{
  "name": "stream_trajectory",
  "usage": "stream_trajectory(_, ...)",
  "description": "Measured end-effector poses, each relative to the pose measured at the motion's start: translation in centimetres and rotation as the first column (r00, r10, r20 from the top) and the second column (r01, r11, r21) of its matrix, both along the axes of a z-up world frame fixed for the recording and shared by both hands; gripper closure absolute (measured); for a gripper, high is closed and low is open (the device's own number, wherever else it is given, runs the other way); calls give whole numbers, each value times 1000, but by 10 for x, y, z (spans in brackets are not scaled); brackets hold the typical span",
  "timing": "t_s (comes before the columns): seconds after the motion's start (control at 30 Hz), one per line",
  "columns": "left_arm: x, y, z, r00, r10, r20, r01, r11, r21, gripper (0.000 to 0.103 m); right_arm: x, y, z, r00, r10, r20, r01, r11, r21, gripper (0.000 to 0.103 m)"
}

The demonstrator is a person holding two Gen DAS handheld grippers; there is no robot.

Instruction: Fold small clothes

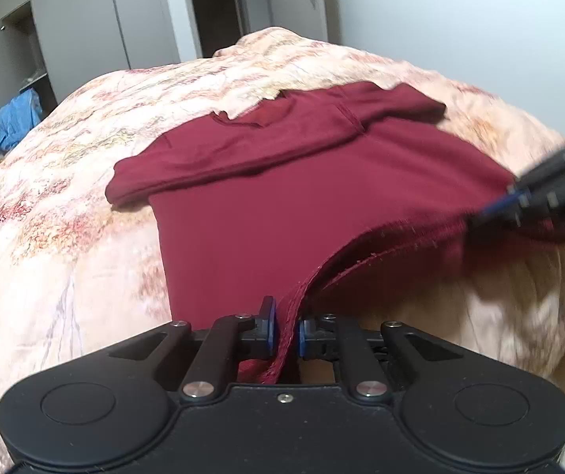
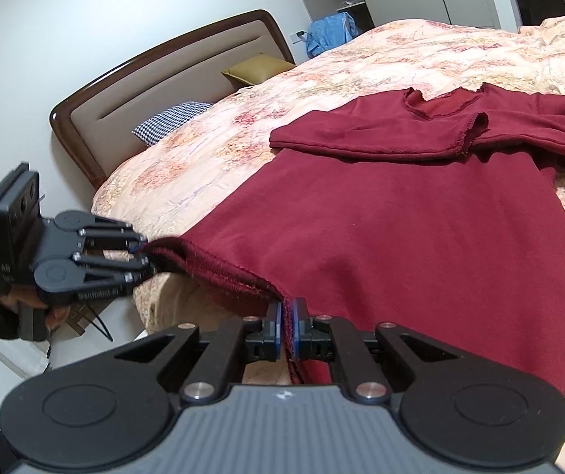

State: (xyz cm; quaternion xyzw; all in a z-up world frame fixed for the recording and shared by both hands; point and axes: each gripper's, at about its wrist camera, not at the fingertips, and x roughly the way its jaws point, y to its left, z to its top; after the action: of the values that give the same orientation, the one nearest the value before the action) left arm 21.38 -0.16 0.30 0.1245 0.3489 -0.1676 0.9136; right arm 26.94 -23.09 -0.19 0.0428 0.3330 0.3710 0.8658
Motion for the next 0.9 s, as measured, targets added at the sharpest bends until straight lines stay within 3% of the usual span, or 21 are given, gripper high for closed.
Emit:
stream_trajectory(0.1,20,0,6,999,40,-29,-41,999,-35,94,-6,6,0,1000,-16,24,17,998,-59,66)
stream_trajectory(0.13,26,0,7,998,50,-40,-52,997,-50,94,-10,8,-1,999,-15,43,19,997,-81,63)
stream_trajectory(0.2,38,1,10,996,71,-60,-75,994,-76,95,-21,13,-2,996,-18,92,30,991,-132,42)
stream_trajectory(0.27,48,1,12,994,86,-72,-93,991,-99,96,-35,20,-6,988,-9,156,39,981,-191,34)
stream_trajectory(0.4,56,2,18,993,101,-68,-109,986,-125,96,-63,34,-22,956,31,291,73,938,-339,31)
stream_trajectory(0.5,53,3,23,993,105,-45,-110,986,-123,96,-77,38,-32,907,3,421,198,879,-433,40)
stream_trajectory(0.57,47,5,25,994,110,-28,-112,985,-127,96,-82,33,-35,882,-38,469,273,854,-443,49)
stream_trajectory(0.6,42,7,25,994,110,-18,-112,984,-136,96,-84,27,-35,876,-61,478,293,854,-429,57)
stream_trajectory(0.67,31,10,24,994,112,0,-111,984,-137,96,-88,14,-32,872,-112,476,321,865,-385,62)
stream_trajectory(0.83,-2,16,19,991,116,72,-106,985,-135,96,-99,-12,-28,859,-191,475,380,860,-340,67)
stream_trajectory(0.9,-19,18,17,985,123,124,-104,983,-149,99,-103,-14,-28,857,-188,480,383,855,-349,93)
